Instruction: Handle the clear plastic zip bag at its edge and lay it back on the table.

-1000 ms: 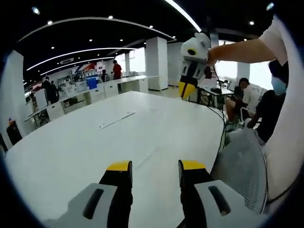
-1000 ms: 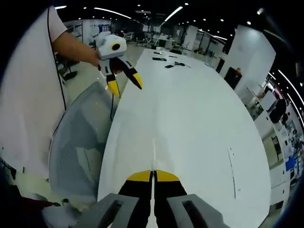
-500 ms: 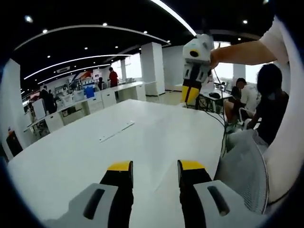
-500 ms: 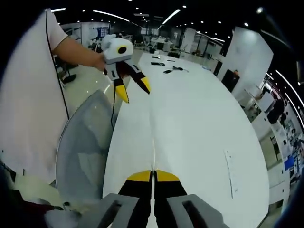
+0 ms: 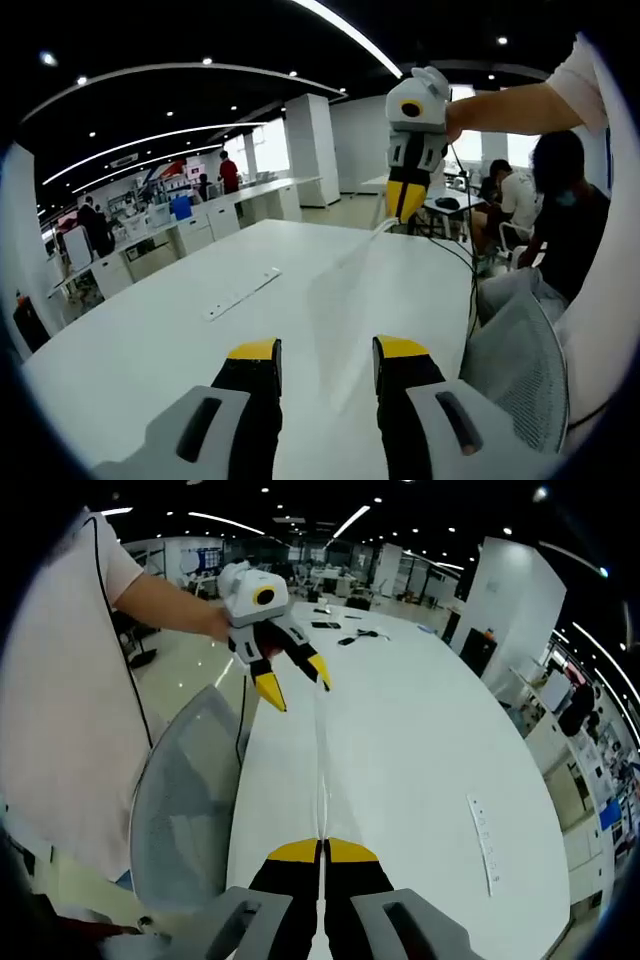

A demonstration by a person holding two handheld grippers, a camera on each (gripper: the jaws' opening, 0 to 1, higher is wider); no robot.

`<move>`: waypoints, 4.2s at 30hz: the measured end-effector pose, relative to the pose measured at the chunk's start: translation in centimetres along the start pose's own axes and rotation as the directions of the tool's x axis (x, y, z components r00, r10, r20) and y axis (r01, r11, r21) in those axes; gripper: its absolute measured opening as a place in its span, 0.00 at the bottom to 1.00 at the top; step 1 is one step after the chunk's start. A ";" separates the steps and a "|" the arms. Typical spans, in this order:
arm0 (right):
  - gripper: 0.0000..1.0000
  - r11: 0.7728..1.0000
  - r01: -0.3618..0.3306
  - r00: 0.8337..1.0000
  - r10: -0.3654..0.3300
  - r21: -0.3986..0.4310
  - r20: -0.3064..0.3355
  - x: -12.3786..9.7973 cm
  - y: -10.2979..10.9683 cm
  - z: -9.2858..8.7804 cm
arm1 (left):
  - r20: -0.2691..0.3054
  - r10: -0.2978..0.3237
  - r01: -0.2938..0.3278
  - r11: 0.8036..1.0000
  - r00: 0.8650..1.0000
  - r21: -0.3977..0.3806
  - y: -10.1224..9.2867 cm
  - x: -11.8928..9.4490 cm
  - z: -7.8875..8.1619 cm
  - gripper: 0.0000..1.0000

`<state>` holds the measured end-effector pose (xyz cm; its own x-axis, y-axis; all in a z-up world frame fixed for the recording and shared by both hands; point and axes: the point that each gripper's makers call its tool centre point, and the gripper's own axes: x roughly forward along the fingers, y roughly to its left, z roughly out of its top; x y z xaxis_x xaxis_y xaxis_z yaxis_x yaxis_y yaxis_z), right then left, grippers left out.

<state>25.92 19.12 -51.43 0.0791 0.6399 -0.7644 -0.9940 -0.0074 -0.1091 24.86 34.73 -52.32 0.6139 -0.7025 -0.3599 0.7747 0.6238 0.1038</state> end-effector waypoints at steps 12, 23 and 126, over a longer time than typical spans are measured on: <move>0.00 1.000 -0.015 1.000 0.015 -0.010 -0.005 0.0 0.5 0.4 | -0.079 -0.032 0.045 0.985 0.996 0.170 0.6 0.2 2.4 0.29; 0.00 1.000 -0.028 1.000 0.028 -0.013 -0.009 0.2 0.9 0.5 | -0.221 -0.083 0.157 0.926 0.972 0.343 -0.7 0.6 1.4 0.18; 0.00 0.996 -0.086 0.994 0.086 0.003 -0.061 2.1 1.7 0.3 | -0.611 -0.172 0.416 0.864 0.773 0.283 -2.1 0.4 -1.6 0.00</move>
<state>24.37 20.72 -53.05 -0.0026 0.5891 -0.8081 -0.9974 -0.0602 -0.0407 23.21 33.69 -54.19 0.2486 -0.4411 -0.8623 0.9678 0.1498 0.2023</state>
